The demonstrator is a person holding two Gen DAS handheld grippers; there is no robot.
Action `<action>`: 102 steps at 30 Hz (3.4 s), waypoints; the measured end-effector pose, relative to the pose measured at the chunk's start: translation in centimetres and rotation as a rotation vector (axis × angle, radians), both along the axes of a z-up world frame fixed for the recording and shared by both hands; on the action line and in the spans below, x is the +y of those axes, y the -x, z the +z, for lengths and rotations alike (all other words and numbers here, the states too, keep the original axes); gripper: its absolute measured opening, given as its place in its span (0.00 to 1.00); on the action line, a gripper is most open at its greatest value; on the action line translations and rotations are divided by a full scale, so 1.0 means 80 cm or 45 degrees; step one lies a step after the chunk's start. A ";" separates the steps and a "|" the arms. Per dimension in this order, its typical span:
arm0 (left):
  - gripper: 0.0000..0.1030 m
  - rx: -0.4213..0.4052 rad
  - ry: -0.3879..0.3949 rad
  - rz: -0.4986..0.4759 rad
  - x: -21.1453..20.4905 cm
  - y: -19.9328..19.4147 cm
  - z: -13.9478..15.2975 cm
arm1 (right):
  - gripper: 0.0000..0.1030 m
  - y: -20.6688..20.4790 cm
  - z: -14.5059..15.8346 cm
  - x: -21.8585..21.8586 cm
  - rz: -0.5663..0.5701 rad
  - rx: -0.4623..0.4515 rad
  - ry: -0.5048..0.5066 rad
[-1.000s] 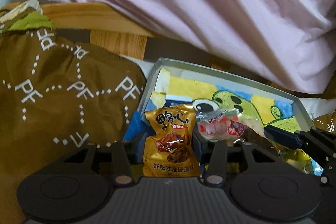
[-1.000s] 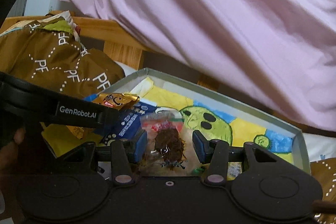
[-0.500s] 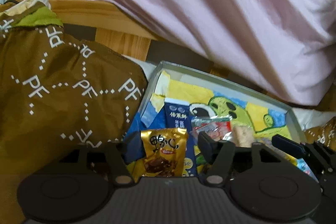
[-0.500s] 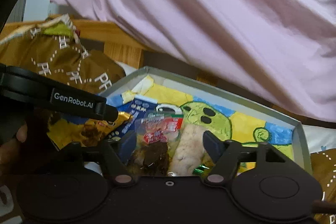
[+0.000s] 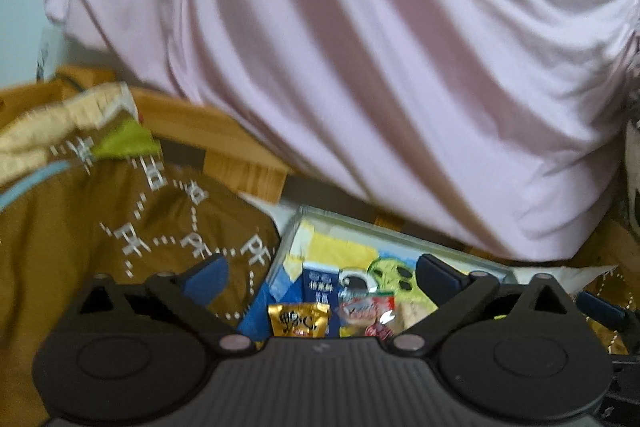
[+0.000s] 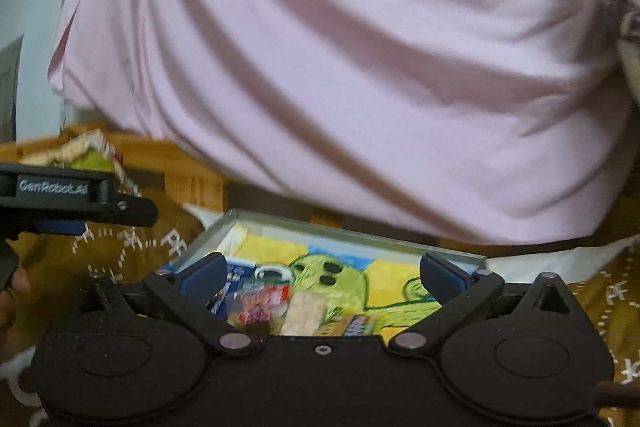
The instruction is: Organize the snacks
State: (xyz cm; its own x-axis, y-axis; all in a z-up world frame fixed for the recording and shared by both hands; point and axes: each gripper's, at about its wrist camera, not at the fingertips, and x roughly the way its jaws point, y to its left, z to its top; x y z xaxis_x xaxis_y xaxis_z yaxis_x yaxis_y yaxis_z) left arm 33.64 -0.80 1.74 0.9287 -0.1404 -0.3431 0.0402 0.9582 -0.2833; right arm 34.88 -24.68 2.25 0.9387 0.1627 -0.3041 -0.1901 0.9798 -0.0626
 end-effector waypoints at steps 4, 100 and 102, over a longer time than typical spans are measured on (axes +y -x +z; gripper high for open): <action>1.00 -0.076 -0.045 0.017 -0.009 0.037 0.019 | 0.99 0.028 0.020 -0.023 -0.034 -0.034 -0.064; 1.00 0.118 -0.283 0.045 -0.024 0.278 -0.041 | 0.99 0.267 -0.006 -0.065 -0.156 0.248 -0.053; 1.00 0.122 -0.276 0.044 -0.024 0.278 -0.041 | 0.99 0.267 -0.006 -0.065 -0.154 0.248 -0.052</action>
State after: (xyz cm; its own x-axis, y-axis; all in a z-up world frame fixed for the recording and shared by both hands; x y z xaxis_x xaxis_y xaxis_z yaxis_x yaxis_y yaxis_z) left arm 11.39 -2.75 -1.50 0.8933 -0.0224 -0.4489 -0.0111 0.9974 -0.0718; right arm 13.54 -29.85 1.74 0.8764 0.0683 -0.4767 -0.0757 0.9971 0.0036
